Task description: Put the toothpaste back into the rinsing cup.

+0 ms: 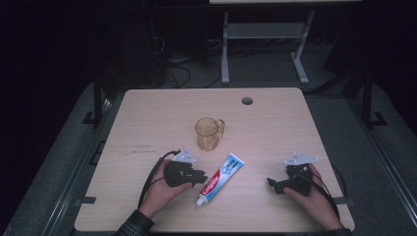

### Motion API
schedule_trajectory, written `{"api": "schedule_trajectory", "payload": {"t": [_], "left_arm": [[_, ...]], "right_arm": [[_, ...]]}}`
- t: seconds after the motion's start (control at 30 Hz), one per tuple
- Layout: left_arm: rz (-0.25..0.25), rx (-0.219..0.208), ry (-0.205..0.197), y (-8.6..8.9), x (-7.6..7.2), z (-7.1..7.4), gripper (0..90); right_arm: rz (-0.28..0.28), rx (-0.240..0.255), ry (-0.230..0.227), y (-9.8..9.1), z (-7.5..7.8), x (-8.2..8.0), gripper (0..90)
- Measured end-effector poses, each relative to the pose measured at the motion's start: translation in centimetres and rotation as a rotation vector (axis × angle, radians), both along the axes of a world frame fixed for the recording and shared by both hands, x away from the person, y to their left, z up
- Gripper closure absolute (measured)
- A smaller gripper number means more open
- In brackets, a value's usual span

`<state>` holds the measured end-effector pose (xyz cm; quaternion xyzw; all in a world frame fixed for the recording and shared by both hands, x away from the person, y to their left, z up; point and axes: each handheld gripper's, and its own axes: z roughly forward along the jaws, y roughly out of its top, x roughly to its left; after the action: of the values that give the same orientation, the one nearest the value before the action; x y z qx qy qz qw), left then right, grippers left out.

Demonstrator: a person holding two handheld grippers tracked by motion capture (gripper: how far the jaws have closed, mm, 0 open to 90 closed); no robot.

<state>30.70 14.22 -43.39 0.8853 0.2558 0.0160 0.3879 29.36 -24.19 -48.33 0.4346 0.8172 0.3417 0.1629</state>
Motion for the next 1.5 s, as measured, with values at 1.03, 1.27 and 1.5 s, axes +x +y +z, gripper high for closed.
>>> {"api": "schedule_trajectory", "payload": {"t": [1.03,1.27,1.5], "left_arm": [[0.055,0.063,0.033,-7.3,3.4,1.3,34.2],[0.058,0.114,0.026,-9.1,4.0,0.1,34.0],[0.074,0.169,0.026,-10.2,4.3,-1.2,33.0]], "right_arm": [[0.001,0.003,0.001,0.0,0.0,0.0,0.0],[0.001,0.003,0.002,0.0,0.0,0.0,0.0],[0.000,0.003,0.002,0.0,0.0,0.0,0.0]]}}
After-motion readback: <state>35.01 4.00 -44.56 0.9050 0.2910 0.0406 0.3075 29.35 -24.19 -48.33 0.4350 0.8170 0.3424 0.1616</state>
